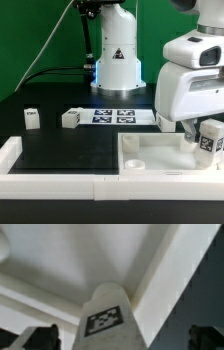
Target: Assemble one leg
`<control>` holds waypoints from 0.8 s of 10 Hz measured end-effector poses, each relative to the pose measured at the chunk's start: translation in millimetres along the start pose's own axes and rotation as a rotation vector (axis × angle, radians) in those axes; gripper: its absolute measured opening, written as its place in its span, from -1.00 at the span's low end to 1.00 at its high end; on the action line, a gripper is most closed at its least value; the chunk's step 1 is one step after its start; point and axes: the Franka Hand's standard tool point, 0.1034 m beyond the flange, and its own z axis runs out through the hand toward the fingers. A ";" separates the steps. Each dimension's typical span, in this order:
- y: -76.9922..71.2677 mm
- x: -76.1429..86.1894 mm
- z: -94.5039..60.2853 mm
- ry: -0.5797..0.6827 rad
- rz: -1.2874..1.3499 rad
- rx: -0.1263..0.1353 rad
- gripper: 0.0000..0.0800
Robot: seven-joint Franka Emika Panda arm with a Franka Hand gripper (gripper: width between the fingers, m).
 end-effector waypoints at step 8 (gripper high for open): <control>1.5 -0.8 0.4 -0.001 -0.026 -0.002 -0.26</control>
Offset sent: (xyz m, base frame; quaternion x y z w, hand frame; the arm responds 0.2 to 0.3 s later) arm 0.0000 0.0000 0.0000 0.0000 0.0000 0.0000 1.0000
